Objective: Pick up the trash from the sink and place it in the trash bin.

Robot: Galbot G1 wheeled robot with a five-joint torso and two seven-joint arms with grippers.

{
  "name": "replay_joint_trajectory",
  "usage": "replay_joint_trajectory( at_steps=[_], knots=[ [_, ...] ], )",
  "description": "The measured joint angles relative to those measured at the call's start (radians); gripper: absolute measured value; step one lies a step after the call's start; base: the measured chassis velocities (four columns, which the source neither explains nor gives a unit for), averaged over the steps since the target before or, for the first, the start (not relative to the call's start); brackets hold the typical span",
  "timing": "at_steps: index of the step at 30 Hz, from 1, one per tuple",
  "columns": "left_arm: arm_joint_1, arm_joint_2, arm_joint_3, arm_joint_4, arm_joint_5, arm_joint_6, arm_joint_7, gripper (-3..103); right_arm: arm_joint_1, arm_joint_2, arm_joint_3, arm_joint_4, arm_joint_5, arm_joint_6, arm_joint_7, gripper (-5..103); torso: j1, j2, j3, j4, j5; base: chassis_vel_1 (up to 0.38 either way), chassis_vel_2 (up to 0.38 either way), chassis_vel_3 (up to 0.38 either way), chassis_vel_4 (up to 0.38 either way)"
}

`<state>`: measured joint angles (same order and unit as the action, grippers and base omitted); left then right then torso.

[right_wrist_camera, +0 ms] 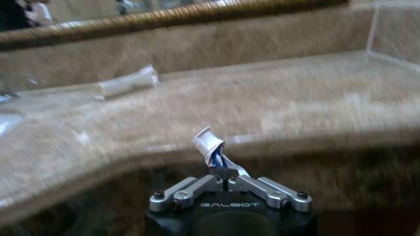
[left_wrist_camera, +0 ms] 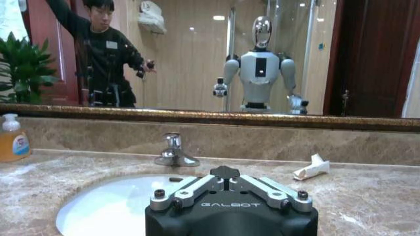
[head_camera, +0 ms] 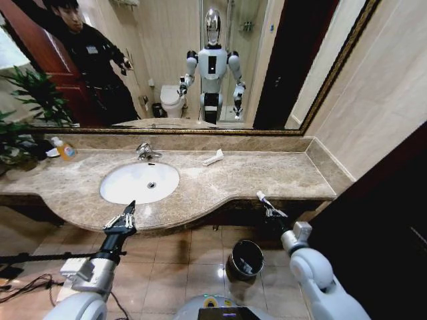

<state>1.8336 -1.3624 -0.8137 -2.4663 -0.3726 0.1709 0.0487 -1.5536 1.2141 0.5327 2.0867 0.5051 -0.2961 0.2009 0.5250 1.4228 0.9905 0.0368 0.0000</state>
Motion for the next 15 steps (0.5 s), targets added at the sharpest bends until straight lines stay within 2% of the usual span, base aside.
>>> replay_joint_trajectory(
  at_steps=[2, 4, 9, 15],
  knots=[
    [0.0, 0.0, 0.0, 0.0, 0.0, 0.0, 0.0, 0, -0.019, 0.016, -0.015, -0.056, -0.012, 0.037, 0.009, 0, 0.0, 0.0, 0.0, -0.0001, 0.0, 0.0, 0.0, 0.0, 0.0],
    [0.0, 0.0, 0.0, 0.0, 0.0, 0.0, 0.0, 0, -0.02, 0.018, -0.017, -0.066, -0.014, 0.041, 0.01, 0, 0.0, 0.0, 0.0, -0.0001, 0.0, 0.0, 0.0, 0.0, 0.0],
    [0.0, 0.0, 0.0, 0.0, 0.0, 0.0, 0.0, 0, 0.016, 0.058, -0.039, -0.226, -0.02, 0.075, 0.012, 0, 0.0, 0.0, 0.0, 0.0, -0.0002, 0.0, 0.0, 0.0, 0.0],
    [0.0, 0.0, 0.0, 0.0, 0.0, 0.0, 0.0, 0, 0.092, 0.105, -0.06, -0.485, -0.099, 0.165, 0.006, 0, 0.0, 0.0, 0.0, 0.0, 0.0, 0.0, 0.0, 0.0, 0.0]
  ],
)
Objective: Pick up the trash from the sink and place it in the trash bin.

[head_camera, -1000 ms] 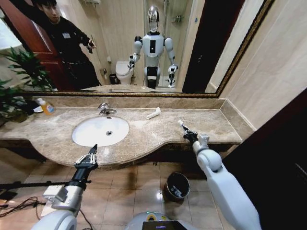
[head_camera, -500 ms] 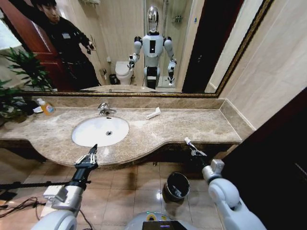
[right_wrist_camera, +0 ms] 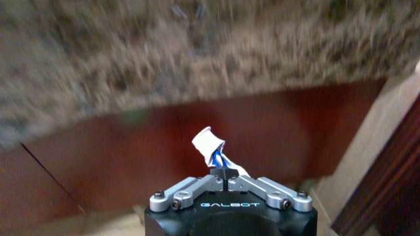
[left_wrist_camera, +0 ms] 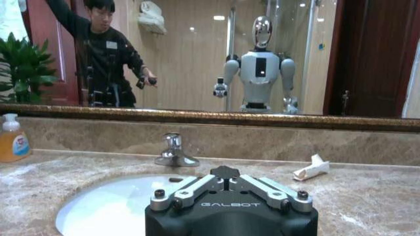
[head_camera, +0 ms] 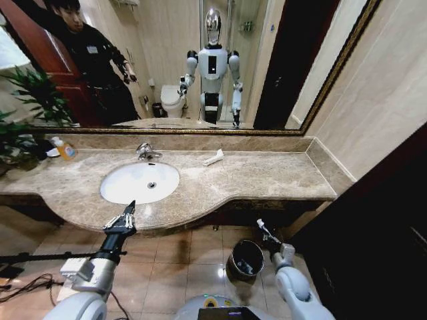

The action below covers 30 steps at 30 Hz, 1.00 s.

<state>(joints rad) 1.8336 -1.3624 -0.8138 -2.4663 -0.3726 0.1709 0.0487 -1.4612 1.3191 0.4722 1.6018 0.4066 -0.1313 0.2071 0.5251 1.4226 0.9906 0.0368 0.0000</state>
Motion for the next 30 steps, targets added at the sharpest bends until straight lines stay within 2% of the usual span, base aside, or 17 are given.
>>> replay_joint_trajectory(
  at_steps=[4, 7, 8, 9, 12, 22, 24, 25, 26, 29, 30],
  knots=[
    [0.0, 0.0, 0.0, 0.0, 0.0, 0.0, 0.0, 0, 0.03, 0.02, -0.006, -0.091, -0.012, 0.024, -0.01, 0, 0.0, 0.0, 0.0, 0.0, -0.0002, 0.0, 0.0, 0.0, 0.0],
    [0.0, 0.0, 0.0, 0.0, 0.0, 0.0, 0.0, 0, 0.085, 0.063, -0.011, -0.242, -0.071, 0.111, -0.026, 0, 0.0, 0.0, 0.0, 0.0, 0.0, 0.0, 0.0, 0.0, 0.0],
    [0.0, 0.0, 0.0, 0.0, 0.0, 0.0, 0.0, 0, 0.085, 0.063, -0.011, -0.242, -0.071, 0.111, -0.026, 0, 0.0, 0.0, 0.0, 0.0, 0.0, 0.0, 0.0, 0.0, 0.0],
    [0.0, 0.0, 0.0, 0.0, 0.0, 0.0, 0.0, 0, 0.109, 0.078, -0.011, -0.298, -0.103, 0.15, -0.036, 0, 0.0, 0.0, 0.0, 0.0, 0.0001, 0.0, 0.0, 0.0, 0.0],
    [0.0, 0.0, 0.0, 0.0, 0.0, 0.0, 0.0, 0, 0.148, 0.105, -0.013, -0.384, -0.136, 0.191, -0.056, 0, 0.0, 0.0, 0.0, 0.0, 0.0, 0.0, 0.0, 0.0, 0.0],
    [0.0, 0.0, 0.0, 0.0, 0.0, 0.0, 0.0, 0, 0.2, 0.147, -0.018, -0.506, -0.17, 0.215, -0.091, 0, 0.0, 0.0, 0.0, 0.0, 0.0, 0.0, 0.0, 0.0, 0.0],
    [0.0, 0.0, 0.0, 0.0, 0.0, 0.0, 0.0, 0, 0.205, 0.15, -0.018, -0.525, -0.187, 0.222, -0.097, -3, 0.0, 0.0, 0.0, 0.0, -0.0001, 0.0, 0.0, 0.0, 0.0],
    [0.0, 0.0, 0.0, 0.0, 0.0, 0.0, 0.0, 0, 0.208, 0.152, -0.017, -0.537, -0.199, 0.229, -0.097, 2, 0.0, 0.0, 0.0, 0.0, -0.0001, 0.0, 0.0, 0.0, 0.0],
    [0.0, 0.0, 0.0, 0.0, 0.0, 0.0, 0.0, 0, 0.208, 0.152, -0.017, -0.537, -0.199, 0.229, -0.097, 2, 0.0, 0.0, 0.0, 0.0, -0.0001, 0.0, 0.0, 0.0, 0.0],
    [0.0, 0.0, 0.0, 0.0, 0.0, 0.0, 0.0, 0, 0.21, 0.152, -0.016, -0.545, -0.206, 0.235, -0.097, 19, 0.0, 0.0, 0.0, 0.0, -0.0001, 0.0, 0.0, 0.0, 0.0],
    [0.0, 0.0, 0.0, 0.0, 0.0, 0.0, 0.0, 0, 0.21, 0.152, -0.016, -0.545, -0.206, 0.235, -0.097, 19, 0.0, 0.0, 0.0, 0.0, -0.0001, 0.0, 0.0, 0.0, 0.0]
  ],
)
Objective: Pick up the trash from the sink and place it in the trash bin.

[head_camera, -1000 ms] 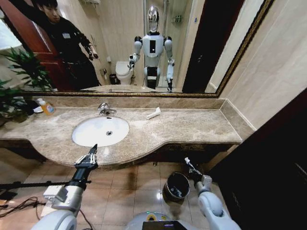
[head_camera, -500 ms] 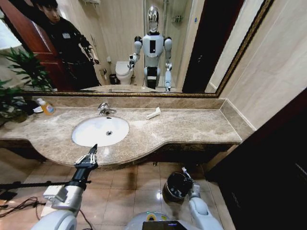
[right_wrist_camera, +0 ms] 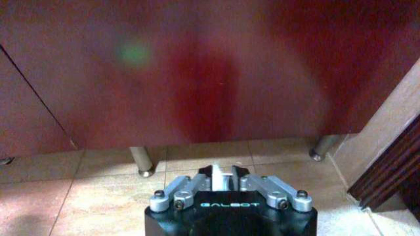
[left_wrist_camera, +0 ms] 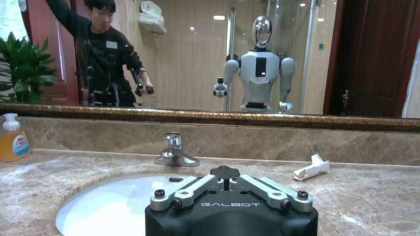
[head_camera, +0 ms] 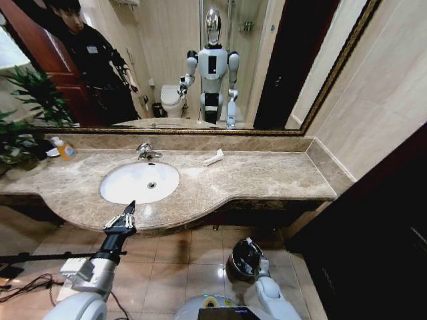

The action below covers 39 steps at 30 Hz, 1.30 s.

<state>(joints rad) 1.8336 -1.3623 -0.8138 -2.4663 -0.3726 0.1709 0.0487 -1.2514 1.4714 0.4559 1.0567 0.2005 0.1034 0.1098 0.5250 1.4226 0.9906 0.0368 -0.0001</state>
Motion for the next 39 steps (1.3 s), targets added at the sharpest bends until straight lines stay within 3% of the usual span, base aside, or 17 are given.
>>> replay_joint_trajectory(
  at_steps=[3, 6, 12, 14, 18, 22, 39],
  knots=[
    [0.0, 0.0, 0.0, 0.0, 0.0, 0.0, 0.0, 0, -0.001, -0.001, 0.0, -0.001, -0.003, 0.006, 0.0, 35, 0.0, 0.0, 0.0, 0.0, 0.0, 0.0, 0.0, 0.0, 0.0],
    [0.0, 0.0, 0.0, 0.0, 0.0, 0.0, 0.0, 0, -0.001, 0.001, 0.0, -0.004, -0.005, 0.009, 0.001, 40, 0.0, 0.0, 0.0, 0.0, 0.0, 0.0, 0.0, 0.0, 0.0],
    [0.0, 0.0, 0.0, 0.0, 0.0, 0.0, 0.0, 0, 0.003, 0.009, -0.002, -0.023, -0.006, 0.022, 0.002, 67, 0.0, 0.0, 0.0, 0.0, 0.0001, 0.0, 0.0, 0.0, 0.0],
    [0.0, 0.0, 0.0, 0.0, 0.0, 0.0, 0.0, 0, 0.003, 0.011, -0.002, -0.024, -0.006, 0.022, 0.002, 67, 0.0, 0.0, 0.0, 0.0, 0.0001, 0.0, 0.0, 0.0, 0.0],
    [0.0, 0.0, 0.0, 0.0, 0.0, 0.0, 0.0, 0, 0.0, 0.014, -0.002, -0.019, -0.005, 0.023, 0.003, 89, 0.0, 0.0, 0.0, 0.0, 0.0001, 0.0, 0.0, 0.0, 0.0],
    [0.0, 0.0, 0.0, 0.0, 0.0, 0.0, 0.0, 0, -0.005, 0.007, 0.0, -0.008, -0.003, 0.023, 0.006, 99, 0.0, 0.0, 0.0, 0.0, 0.0, 0.0, 0.0, 0.0, 0.0],
    [0.0, 0.0, 0.0, 0.0, 0.0, 0.0, 0.0, 0, -0.026, 0.002, 0.004, 0.025, 0.015, 0.027, 0.023, 100, 0.0, 0.0, 0.0, 0.0, 0.0002, 0.0, 0.0, 0.0, 0.0]
  ],
)
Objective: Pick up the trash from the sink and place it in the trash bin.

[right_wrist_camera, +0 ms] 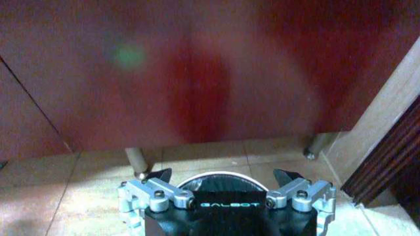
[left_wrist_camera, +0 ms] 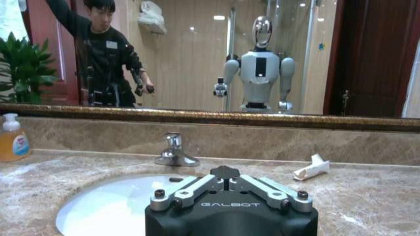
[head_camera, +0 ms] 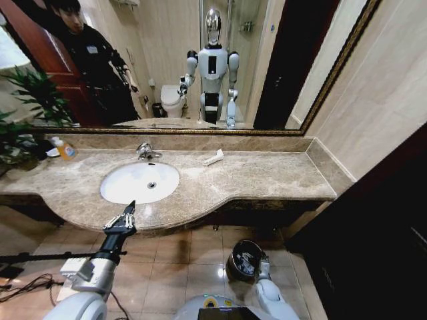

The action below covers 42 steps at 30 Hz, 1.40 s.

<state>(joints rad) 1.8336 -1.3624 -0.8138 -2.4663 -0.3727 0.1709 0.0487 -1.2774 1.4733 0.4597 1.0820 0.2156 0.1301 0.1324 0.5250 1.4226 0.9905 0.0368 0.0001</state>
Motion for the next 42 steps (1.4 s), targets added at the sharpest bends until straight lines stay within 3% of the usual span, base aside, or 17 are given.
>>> replay_joint_trajectory(
  at_steps=[16, 25, 33, 42],
  knots=[
    [0.0, 0.0, 0.0, 0.0, 0.0, 0.0, 0.0, 0, -0.139, -0.052, -0.009, 0.496, 0.056, -0.115, 0.035, 100, 0.0, 0.0, 0.0, -0.0001, 0.0, 0.0, 0.0, 0.0, 0.0],
    [0.0, 0.0, 0.0, 0.0, 0.0, 0.0, 0.0, 0, -0.134, -0.092, 0.015, 0.858, 0.102, -0.279, 0.036, 100, 0.0, 0.0, 0.0, 0.0, -0.0002, 0.0, 0.0, 0.0, 0.0],
    [0.0, 0.0, 0.0, 0.0, 0.0, 0.0, 0.0, 0, -0.058, -0.118, -0.011, 0.937, 0.113, -0.36, 0.032, 100, 0.0, 0.0, 0.0, 0.0, -0.0001, 0.0, 0.0, 0.0, 0.0],
    [0.0, 0.0, 0.0, 0.0, 0.0, 0.0, 0.0, 0, 0.148, -0.13, -0.099, 0.848, 0.132, -0.434, -0.006, 100, 0.0, 0.0, 0.0, 0.0, -0.0001, 0.0, 0.0, 0.0, 0.0]
  ],
)
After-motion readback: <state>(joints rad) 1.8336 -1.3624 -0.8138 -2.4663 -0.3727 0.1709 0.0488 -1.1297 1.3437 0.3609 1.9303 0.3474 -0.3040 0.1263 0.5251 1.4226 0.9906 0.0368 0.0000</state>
